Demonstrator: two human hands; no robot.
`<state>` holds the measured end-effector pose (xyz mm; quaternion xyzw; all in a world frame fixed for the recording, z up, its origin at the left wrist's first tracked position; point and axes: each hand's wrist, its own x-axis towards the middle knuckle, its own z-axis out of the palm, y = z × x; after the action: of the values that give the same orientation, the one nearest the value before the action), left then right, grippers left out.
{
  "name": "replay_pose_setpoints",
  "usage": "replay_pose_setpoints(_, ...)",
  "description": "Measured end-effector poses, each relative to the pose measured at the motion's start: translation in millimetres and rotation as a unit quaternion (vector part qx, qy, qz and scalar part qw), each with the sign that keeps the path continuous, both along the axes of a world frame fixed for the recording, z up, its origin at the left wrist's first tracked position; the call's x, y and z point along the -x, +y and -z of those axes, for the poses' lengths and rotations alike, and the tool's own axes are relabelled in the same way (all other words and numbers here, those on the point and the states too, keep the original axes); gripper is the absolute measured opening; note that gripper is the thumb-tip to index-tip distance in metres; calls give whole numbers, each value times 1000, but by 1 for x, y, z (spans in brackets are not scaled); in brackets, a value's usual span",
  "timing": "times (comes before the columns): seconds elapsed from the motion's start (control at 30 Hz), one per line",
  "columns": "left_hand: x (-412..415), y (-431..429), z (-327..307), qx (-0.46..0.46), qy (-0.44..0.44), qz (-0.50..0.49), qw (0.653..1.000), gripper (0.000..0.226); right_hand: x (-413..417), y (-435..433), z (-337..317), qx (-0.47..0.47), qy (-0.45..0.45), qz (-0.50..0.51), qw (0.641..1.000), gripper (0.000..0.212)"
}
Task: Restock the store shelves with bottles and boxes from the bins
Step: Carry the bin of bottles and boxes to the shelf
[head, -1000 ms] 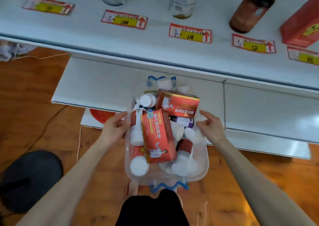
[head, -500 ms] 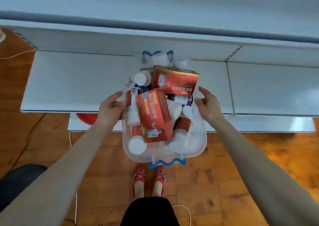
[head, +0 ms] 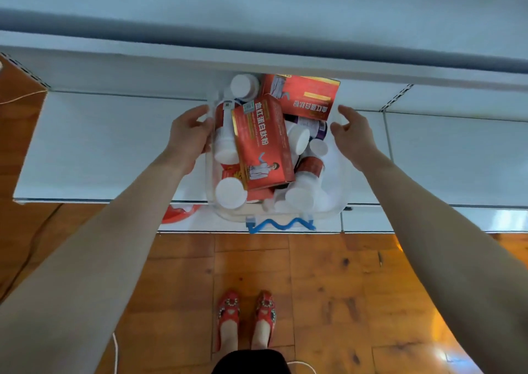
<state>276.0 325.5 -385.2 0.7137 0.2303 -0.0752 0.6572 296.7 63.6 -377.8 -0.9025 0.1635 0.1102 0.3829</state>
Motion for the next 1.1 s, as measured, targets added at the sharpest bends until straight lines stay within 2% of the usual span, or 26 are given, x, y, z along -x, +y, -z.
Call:
replay_pose_setpoints(0.17,-2,1,4,-13,-6,-2,1000,24,-2,-2,3,8,-4,0,1000,48)
replay_pose_setpoints(0.3,6,3,3,-145,-16,48,988,26,1,-4,0,20,9,-7,1000,48)
replay_pose_setpoints(0.43,36,14,-7,-319,7,104,942,37,21,-8,-7,45,38,-14,998,45)
replay_pose_setpoints(0.53,79,17,-33,-404,-50,152,900,36,50,-16,-15,96,55,-14,994,43)
replay_pose_setpoints(0.67,132,2,-74,-470,-121,238,841,31,99,-38,-45,96,55,24,994,39)
replay_pose_setpoints(0.83,164,-64,-128,-475,-183,389,768,22,163,-96,-98,104,45,82,990,38)
replay_pose_setpoints(0.93,164,-126,-154,-456,-220,447,737,19,200,-147,-133,120,31,126,984,36)
replay_pose_setpoints(1.1,166,-261,-192,-398,-307,514,695,63,273,-255,-182,151,14,230,961,32)
